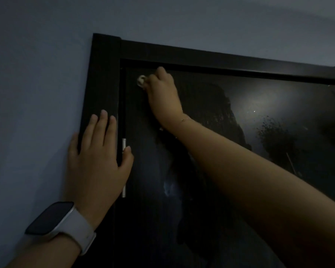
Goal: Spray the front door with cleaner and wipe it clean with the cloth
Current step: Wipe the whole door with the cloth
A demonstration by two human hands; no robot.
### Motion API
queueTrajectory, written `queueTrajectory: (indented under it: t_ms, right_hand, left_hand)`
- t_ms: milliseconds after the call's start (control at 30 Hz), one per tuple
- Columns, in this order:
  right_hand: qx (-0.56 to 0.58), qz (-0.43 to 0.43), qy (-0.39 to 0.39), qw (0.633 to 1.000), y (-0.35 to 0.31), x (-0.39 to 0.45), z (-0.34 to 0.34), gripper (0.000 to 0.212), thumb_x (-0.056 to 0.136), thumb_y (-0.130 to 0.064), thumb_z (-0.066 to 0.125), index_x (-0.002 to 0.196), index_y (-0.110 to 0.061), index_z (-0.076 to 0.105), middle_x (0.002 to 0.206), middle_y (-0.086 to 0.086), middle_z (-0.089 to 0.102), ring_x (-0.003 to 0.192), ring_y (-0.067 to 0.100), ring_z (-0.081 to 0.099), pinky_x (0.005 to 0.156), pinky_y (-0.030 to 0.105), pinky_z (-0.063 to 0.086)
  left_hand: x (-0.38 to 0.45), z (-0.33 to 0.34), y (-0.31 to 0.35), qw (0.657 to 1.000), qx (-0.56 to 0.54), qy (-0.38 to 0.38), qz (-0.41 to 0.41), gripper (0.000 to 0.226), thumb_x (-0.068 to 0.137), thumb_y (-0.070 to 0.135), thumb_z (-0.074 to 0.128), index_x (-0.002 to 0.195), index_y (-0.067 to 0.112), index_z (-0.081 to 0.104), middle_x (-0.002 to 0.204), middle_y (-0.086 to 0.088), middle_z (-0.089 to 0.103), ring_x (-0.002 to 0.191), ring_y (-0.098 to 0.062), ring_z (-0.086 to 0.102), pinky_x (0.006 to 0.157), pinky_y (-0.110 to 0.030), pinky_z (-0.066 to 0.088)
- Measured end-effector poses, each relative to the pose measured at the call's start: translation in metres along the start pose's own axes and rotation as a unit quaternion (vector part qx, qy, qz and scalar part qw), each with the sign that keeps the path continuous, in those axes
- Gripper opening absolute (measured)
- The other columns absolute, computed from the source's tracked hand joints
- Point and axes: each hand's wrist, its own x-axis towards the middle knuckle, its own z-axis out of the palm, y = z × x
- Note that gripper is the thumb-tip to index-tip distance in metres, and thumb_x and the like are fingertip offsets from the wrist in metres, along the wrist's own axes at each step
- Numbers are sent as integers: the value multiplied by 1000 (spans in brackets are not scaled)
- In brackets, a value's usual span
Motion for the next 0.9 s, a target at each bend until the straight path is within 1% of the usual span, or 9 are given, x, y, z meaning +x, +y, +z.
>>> queueTrajectory:
  t_ms: [133,267,333,433,500,633,700,767,900]
  right_hand:
    - [-30,-42,-8,999,24,0,-11,23,98,-20,52,116,-9,62,126,10,49,109,21,49,97,32,43]
    - [-94,87,43,991,109,-8,-46,27,100,-16,48,114,-1,64,121,19,51,110,35,50,95,37,41]
    - [-109,147,61,981,141,-17,-64,29,101,-16,46,114,1,65,120,21,51,109,36,49,91,32,38]
    - [-94,217,76,969,152,-19,-70,28,100,-12,45,109,5,66,118,23,51,108,38,49,85,25,33]
    - [-61,243,82,965,139,-10,-61,24,97,-8,47,106,4,65,119,25,51,108,37,49,89,31,37]
    - [-14,184,89,979,79,16,-23,19,100,-20,48,105,-9,62,111,1,45,87,1,44,93,24,42]
    - [-3,108,63,992,36,22,-1,18,100,-24,50,103,-13,64,111,-1,44,90,2,41,86,11,34]
    - [35,58,31,997,3,29,14,19,99,-20,51,109,-13,66,109,0,44,87,1,38,78,8,30]
    - [51,2,-19,999,-22,44,18,24,98,-16,52,119,-14,64,117,5,47,102,12,45,94,23,41]
  left_hand:
    - [-2,0,-4,1000,-10,3,11,68,91,44,38,149,9,33,157,-10,27,145,-24,25,113,-53,28]
    - [-2,2,-5,1000,-13,3,19,67,92,43,39,149,8,33,157,-10,27,145,-25,25,114,-54,27]
    - [-2,3,-5,1000,-10,4,16,66,92,42,38,148,7,33,157,-10,27,145,-26,25,113,-54,27]
    - [-1,3,-4,1000,-10,5,12,67,92,43,36,148,7,35,157,-11,28,145,-27,26,112,-55,28]
    - [-1,3,-4,1000,-10,6,13,67,91,43,37,147,7,35,157,-11,29,145,-27,27,112,-55,30]
    - [-2,4,-5,1000,-19,16,10,67,91,43,38,147,7,37,156,-11,31,144,-25,28,110,-55,33]
    - [-1,4,-6,1000,-18,16,14,66,91,43,39,147,8,38,155,-11,32,144,-25,28,110,-55,34]
    - [-1,3,-6,1000,-16,15,12,63,94,42,36,147,8,38,155,-10,33,144,-24,29,109,-54,35]
    - [0,5,-6,999,-24,22,7,55,99,36,29,146,10,40,155,-8,33,144,-23,29,108,-53,37]
